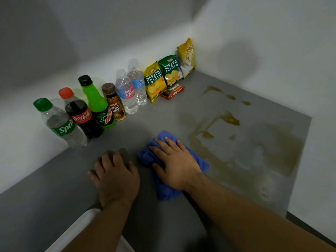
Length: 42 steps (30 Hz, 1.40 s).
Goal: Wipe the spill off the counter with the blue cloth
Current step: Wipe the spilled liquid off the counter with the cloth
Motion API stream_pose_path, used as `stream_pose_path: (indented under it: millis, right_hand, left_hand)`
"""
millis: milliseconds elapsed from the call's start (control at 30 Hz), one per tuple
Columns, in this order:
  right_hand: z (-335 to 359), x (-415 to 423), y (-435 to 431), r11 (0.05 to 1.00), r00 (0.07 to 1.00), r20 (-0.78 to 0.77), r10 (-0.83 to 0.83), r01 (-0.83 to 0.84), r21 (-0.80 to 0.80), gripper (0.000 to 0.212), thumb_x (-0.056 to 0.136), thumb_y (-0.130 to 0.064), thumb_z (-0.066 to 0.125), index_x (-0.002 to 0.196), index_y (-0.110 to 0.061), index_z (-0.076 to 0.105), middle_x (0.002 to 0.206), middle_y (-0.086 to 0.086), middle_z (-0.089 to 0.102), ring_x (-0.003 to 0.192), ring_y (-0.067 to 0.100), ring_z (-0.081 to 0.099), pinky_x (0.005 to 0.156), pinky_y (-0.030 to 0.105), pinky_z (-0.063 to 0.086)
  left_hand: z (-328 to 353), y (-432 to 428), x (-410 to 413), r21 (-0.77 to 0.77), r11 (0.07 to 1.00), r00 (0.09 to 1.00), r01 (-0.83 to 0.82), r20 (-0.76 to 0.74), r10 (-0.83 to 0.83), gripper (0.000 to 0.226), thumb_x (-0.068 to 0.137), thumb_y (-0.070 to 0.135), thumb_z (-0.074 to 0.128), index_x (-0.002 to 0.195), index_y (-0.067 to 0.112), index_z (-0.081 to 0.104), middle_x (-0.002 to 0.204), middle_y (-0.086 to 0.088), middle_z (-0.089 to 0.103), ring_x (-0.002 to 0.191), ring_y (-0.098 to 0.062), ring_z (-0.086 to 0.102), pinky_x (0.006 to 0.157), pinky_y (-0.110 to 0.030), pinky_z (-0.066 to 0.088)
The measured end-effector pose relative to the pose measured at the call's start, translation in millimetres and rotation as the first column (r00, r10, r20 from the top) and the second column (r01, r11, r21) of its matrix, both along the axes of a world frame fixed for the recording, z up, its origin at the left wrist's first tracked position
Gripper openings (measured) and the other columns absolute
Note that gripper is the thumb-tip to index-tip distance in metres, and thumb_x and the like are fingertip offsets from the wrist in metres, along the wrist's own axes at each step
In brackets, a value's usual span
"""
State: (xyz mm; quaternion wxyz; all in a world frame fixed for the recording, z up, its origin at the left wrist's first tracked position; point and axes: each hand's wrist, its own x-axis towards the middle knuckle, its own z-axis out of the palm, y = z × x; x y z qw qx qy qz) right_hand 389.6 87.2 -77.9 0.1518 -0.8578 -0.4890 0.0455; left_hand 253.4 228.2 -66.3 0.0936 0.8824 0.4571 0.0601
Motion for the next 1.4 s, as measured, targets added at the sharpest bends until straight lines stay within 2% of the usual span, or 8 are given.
stream_pose_path:
  millis: [167, 367, 600, 800, 1000, 1133, 1267, 1400]
  right_hand:
    - [8, -12, 21, 0.99, 0.992, 0.001, -0.123, 0.123, -0.072, 0.064, 0.104, -0.054, 0.031, 0.163, -0.031, 0.023, 0.174, -0.004, 0.012, 0.16, 0.025, -0.002, 0.128, 0.05, -0.006]
    - [-1, -43, -58, 0.998, 0.998, 0.005, -0.06, 0.06, -0.002, 0.064, 0.101, -0.056, 0.035, 0.161, -0.035, 0.03, 0.171, -0.007, 0.022, 0.16, 0.023, 0.009, 0.128, 0.05, 0.004]
    - [11, -39, -61, 0.986, 0.988, -0.017, -0.152, 0.151, -0.065, 0.069, 0.102, -0.059, 0.026, 0.164, -0.031, 0.02, 0.174, -0.005, 0.008, 0.16, 0.024, -0.007, 0.127, 0.053, -0.005]
    - [-5, -83, -130, 1.0, 0.998, -0.055, -0.026, 0.025, -0.017, 0.067, 0.1, -0.064, 0.034, 0.162, -0.042, 0.021, 0.173, -0.016, 0.009, 0.159, 0.013, -0.01, 0.128, 0.047, -0.005]
    - [15, -52, -150, 0.99, 0.994, -0.024, -0.102, 0.099, -0.104, 0.069, 0.101, -0.066, 0.026, 0.164, -0.038, 0.018, 0.173, -0.014, 0.003, 0.159, 0.017, -0.012, 0.127, 0.051, -0.002]
    - [11, -75, -156, 0.993, 0.995, -0.054, -0.088, 0.083, -0.083, 0.068, 0.102, -0.063, 0.027, 0.164, -0.036, 0.019, 0.174, -0.011, 0.003, 0.159, 0.018, -0.014, 0.126, 0.051, -0.006]
    - [3, -87, -205, 0.995, 1.0, -0.03, 0.001, -0.004, -0.096, 0.066, 0.102, -0.064, 0.033, 0.162, -0.04, 0.023, 0.173, -0.014, 0.01, 0.16, 0.017, -0.006, 0.126, 0.046, -0.006]
    - [19, -63, -207, 0.983, 0.992, -0.026, -0.121, 0.116, -0.142, 0.068, 0.102, -0.066, 0.028, 0.164, -0.041, 0.014, 0.173, -0.015, 0.001, 0.158, 0.016, -0.014, 0.127, 0.051, -0.005]
  left_hand:
    - [-6, 2, 0, 0.021, 1.0, 1.0, 0.004, -0.021, -0.004, 0.054, 0.096, 0.044, 0.05, 0.14, 0.014, 0.042, 0.152, -0.023, 0.038, 0.142, -0.049, 0.03, 0.118, -0.07, 0.02]
    - [-4, 1, 2, 0.008, 1.0, 1.0, -0.004, -0.014, 0.004, 0.055, 0.096, 0.045, 0.048, 0.139, 0.012, 0.042, 0.151, -0.024, 0.037, 0.141, -0.05, 0.03, 0.119, -0.071, 0.017]
    - [4, -3, 0, 0.014, 0.997, 0.996, 0.07, 0.048, -0.071, 0.05, 0.098, 0.041, 0.051, 0.139, 0.013, 0.047, 0.153, -0.017, 0.042, 0.143, -0.044, 0.034, 0.117, -0.072, 0.021]
    - [12, -17, -3, 0.053, 0.98, 0.979, 0.191, 0.06, -0.194, 0.048, 0.095, 0.038, 0.059, 0.135, 0.012, 0.055, 0.149, -0.016, 0.049, 0.138, -0.04, 0.042, 0.117, -0.066, 0.026]
    - [14, -92, 4, -0.062, 0.965, 0.96, 0.253, 0.138, -0.243, 0.048, 0.094, 0.034, 0.062, 0.138, 0.015, 0.057, 0.155, -0.012, 0.045, 0.144, -0.036, 0.037, 0.122, -0.06, 0.019]
    - [8, -118, 1, -0.04, 0.96, 0.953, 0.278, 0.136, -0.271, 0.045, 0.097, 0.036, 0.055, 0.138, 0.017, 0.057, 0.156, -0.011, 0.045, 0.148, -0.033, 0.033, 0.122, -0.06, 0.02]
    - [8, -118, -1, -0.022, 0.962, 0.953, 0.274, 0.145, -0.268, 0.057, 0.09, 0.041, 0.042, 0.137, 0.015, 0.058, 0.154, -0.012, 0.048, 0.147, -0.035, 0.036, 0.122, -0.061, 0.022]
    - [7, -120, 0, 0.002, 0.958, 0.95, 0.288, 0.126, -0.286, 0.05, 0.092, 0.035, 0.055, 0.136, 0.012, 0.058, 0.153, -0.014, 0.049, 0.145, -0.038, 0.037, 0.12, -0.063, 0.024]
